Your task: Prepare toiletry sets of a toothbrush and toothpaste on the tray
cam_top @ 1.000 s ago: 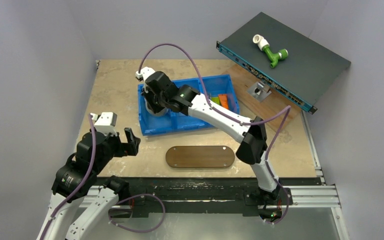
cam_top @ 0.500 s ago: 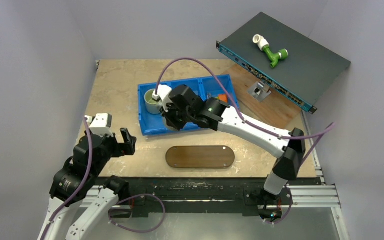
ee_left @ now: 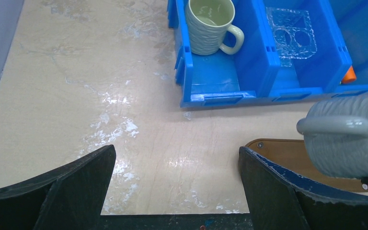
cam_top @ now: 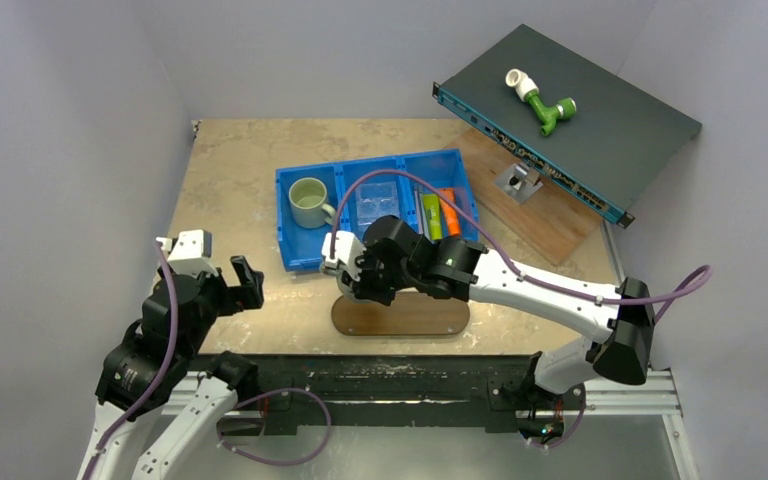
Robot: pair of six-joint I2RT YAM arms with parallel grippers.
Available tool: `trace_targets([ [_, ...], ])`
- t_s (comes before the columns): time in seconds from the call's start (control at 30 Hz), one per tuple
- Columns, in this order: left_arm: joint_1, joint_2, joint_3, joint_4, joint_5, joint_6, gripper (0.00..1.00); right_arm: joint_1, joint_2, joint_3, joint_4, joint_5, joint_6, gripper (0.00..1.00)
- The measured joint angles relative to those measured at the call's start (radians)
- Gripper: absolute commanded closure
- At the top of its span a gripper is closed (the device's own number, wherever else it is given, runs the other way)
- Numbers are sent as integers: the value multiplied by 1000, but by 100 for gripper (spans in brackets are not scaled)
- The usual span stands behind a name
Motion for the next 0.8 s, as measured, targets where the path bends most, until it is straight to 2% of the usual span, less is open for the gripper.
trace_targets([
  [0.37, 0, -5, 0, -11, -16, -15, 0, 71, 13, -60, 14, -23, -56, 100],
  [0.8, 0, -9, 0, -11, -15, -14, 0, 117, 187, -53, 30, -10, -50, 100],
])
